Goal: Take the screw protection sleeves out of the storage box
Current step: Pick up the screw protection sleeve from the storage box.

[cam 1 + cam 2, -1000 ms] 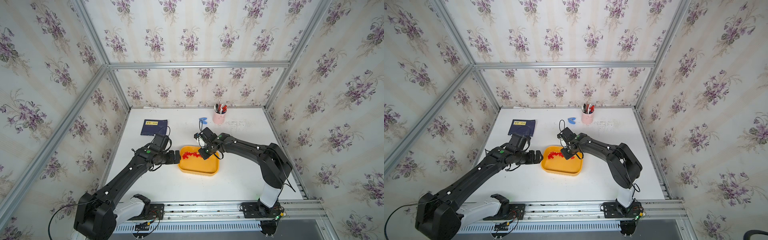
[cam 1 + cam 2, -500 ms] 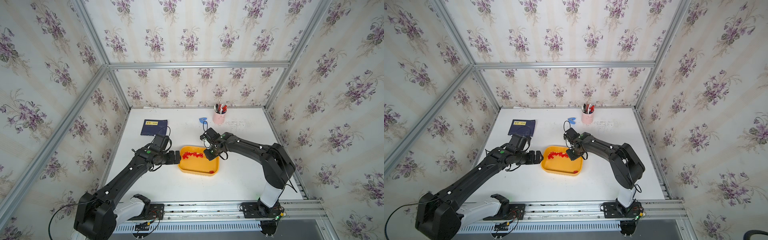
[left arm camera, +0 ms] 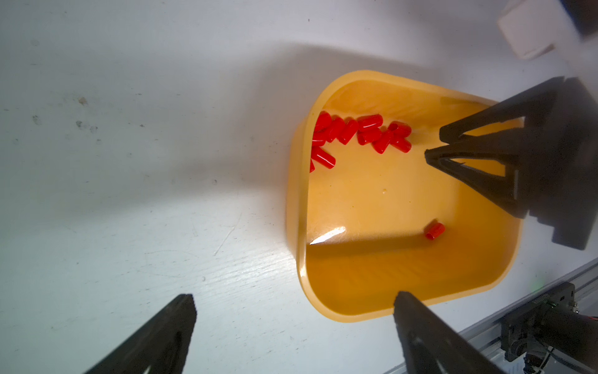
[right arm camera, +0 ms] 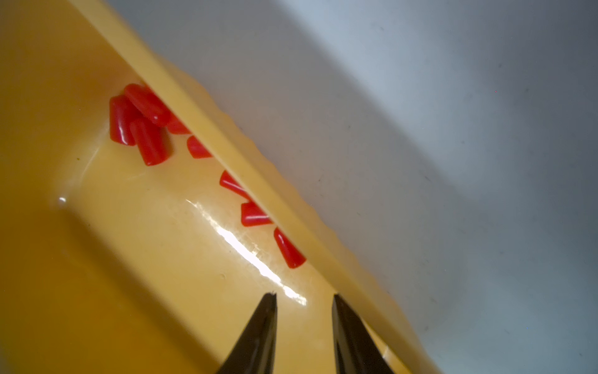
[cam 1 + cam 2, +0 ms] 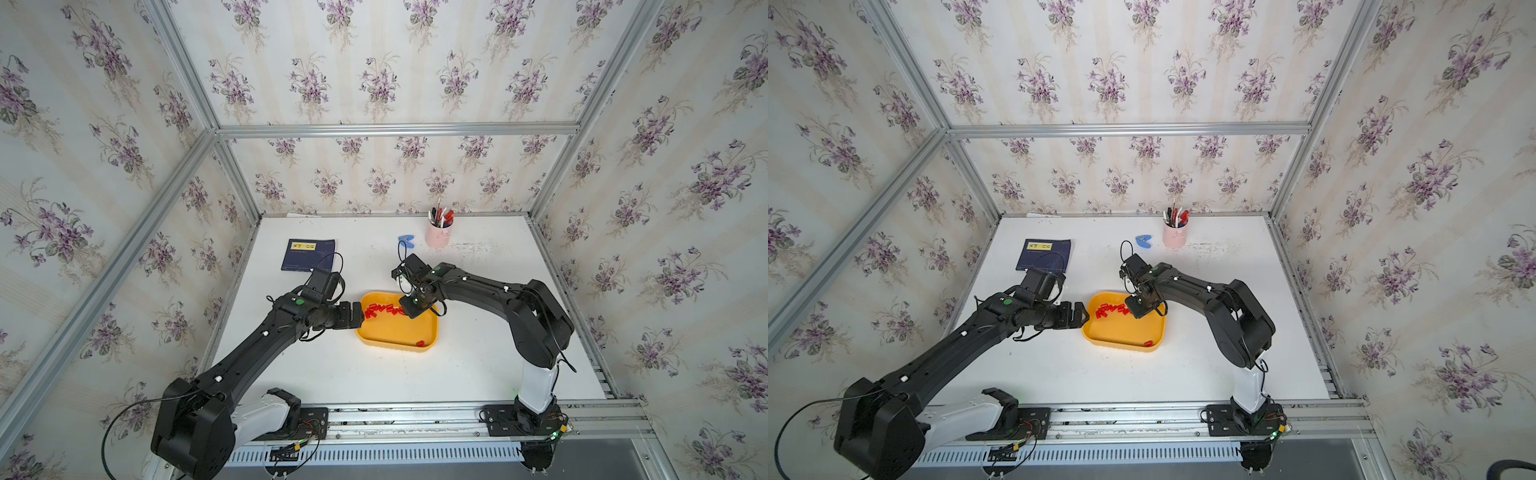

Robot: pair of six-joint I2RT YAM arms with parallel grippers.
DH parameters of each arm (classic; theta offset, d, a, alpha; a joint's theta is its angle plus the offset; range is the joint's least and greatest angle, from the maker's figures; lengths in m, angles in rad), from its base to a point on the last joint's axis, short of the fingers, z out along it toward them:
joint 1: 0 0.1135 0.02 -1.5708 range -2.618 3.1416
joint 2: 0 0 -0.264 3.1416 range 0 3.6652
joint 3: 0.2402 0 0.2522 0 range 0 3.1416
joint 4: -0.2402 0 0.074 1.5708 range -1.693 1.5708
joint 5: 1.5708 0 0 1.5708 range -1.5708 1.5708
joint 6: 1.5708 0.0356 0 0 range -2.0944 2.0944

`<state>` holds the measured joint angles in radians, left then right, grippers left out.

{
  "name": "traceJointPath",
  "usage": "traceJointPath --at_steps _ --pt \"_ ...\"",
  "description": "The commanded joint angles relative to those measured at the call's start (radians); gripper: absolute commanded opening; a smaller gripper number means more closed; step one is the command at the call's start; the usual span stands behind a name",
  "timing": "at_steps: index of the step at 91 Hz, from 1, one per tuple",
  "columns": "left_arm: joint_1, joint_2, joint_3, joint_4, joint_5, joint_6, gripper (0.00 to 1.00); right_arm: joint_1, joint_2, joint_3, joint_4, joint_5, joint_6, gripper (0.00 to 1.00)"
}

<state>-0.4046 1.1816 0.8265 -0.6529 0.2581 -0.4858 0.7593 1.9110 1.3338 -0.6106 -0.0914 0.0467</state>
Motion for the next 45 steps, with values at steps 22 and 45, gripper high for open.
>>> traceJointPath --at_steps 22,45 --pt "0.001 -0.004 -0.001 0.007 -0.002 0.009 1.00 0.006 0.037 0.005 0.039 -0.044 -0.032 0.33" --pt "0.001 -0.005 -0.010 0.012 -0.002 0.006 1.00 0.011 0.055 0.012 0.054 -0.035 -0.024 0.33"
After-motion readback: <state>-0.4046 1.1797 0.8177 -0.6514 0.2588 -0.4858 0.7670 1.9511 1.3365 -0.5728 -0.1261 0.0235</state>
